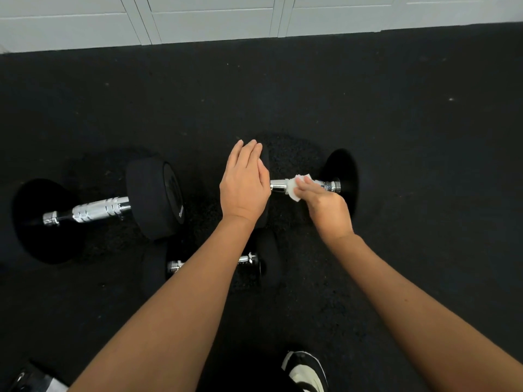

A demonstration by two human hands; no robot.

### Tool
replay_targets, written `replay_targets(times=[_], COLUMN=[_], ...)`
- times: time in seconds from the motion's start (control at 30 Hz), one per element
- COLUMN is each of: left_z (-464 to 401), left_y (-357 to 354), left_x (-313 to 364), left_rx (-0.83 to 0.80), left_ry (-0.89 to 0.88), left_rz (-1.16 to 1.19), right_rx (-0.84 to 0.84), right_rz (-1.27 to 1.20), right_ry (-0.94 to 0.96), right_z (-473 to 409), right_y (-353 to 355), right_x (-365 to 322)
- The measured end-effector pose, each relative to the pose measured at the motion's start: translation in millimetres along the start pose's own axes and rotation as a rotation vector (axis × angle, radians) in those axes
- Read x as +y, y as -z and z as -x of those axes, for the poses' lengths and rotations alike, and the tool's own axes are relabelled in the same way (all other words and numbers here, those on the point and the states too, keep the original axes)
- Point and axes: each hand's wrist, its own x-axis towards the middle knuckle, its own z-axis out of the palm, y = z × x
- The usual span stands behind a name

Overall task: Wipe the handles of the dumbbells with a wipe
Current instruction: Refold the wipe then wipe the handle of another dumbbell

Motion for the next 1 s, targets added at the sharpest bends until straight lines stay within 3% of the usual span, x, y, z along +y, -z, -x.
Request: replay_targets(times=[0.3, 0.4, 0.47, 0.53, 0.57, 0.63, 0.7, 0.77, 0.9, 1.0], left_z=[-1.1, -4.3, -4.1, -0.9, 1.1, 2.0, -2.8, -7.1, -10.9, -17.1], left_y=[2.1, 7.6, 12.0, 11.0, 11.3, 12.0, 11.3, 9.6, -0.4, -16.1], left_x=[1.9, 3.3, 13.6, 32.3, 44.3, 64.8, 80.3, 91.8, 104.6, 102.7], left_rx=[-0.012, -0.061, -0.058, -0.053, -0.102, -0.257, -0.437, -0.547, -0.506, -0.46], left_ry=[-0.036, -0.084, -0.217, -0.325, -0.287, -0.042, 0.278, 0.48, 0.551, 0.486], left_rz=[-0.026, -0.153, -0.188, 0.004, 0.169, 0.437, 0.604, 0.708, 0.791, 0.766], right_rx=[-0.082, -0.132, -0.072, 0.014, 0.054, 0.108, 0.155, 0.185, 0.198, 0.243], right_rz=[0.107, -0.028, -0.324, -0.702, -0.851, -1.03, -1.153, -1.183, -1.003, -0.65], right_ry=[0.103, -0.182, -0.543, -0.819, -0.888, -0.929, -0.945, -0.981, -0.939, -0.811], right_z=[13.8, 16.6, 10.0, 1.7, -1.6, -6.9, -11.8, -17.3, -24.5, -30.2], right_y=[14.4, 20.2, 30.3, 46.7, 55.2, 72.8, 86.6, 96.0, 103.9, 111.0], right_x=[1.0, -4.2, -11.6, -18.6, -20.4, -23.0, -22.4, -19.3, -8.5, 6.7])
